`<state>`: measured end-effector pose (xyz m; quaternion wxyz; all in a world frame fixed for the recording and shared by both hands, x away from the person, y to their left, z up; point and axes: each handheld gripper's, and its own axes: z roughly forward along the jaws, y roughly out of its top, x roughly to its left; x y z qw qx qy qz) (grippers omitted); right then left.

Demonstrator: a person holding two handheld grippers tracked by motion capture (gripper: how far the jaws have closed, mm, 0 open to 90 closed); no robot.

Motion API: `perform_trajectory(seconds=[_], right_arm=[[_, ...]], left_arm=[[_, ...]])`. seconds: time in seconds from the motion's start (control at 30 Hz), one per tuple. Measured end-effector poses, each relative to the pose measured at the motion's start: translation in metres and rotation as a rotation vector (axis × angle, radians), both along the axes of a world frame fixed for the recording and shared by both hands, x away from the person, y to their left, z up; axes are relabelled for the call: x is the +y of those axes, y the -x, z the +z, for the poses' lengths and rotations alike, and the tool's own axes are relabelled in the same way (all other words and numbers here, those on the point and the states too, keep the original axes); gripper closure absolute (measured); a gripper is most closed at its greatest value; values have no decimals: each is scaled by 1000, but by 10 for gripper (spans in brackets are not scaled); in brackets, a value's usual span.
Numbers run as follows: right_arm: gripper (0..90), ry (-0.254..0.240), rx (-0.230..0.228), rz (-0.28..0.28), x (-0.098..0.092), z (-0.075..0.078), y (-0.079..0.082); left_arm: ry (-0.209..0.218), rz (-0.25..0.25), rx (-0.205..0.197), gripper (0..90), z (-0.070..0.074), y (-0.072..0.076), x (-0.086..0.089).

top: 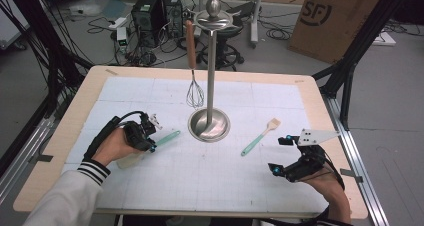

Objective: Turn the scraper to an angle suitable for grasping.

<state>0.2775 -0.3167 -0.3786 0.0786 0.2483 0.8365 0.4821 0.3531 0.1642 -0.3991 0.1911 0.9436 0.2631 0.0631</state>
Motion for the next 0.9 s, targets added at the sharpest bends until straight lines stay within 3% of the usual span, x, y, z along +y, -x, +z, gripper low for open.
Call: perform_trajectory(seconds=[0.3,0.47,0.9], right_arm=[[2,-2,-3,-1,0,0,0],[2,-1,-2,1,0,0,0],[2,-7,-3,1,1,0,0]], left_arm=[[110,-81,-25,799,16,7,8],[185,-102,-38,798,24,11,12],[323,-156,-77,798,43,25,21]])
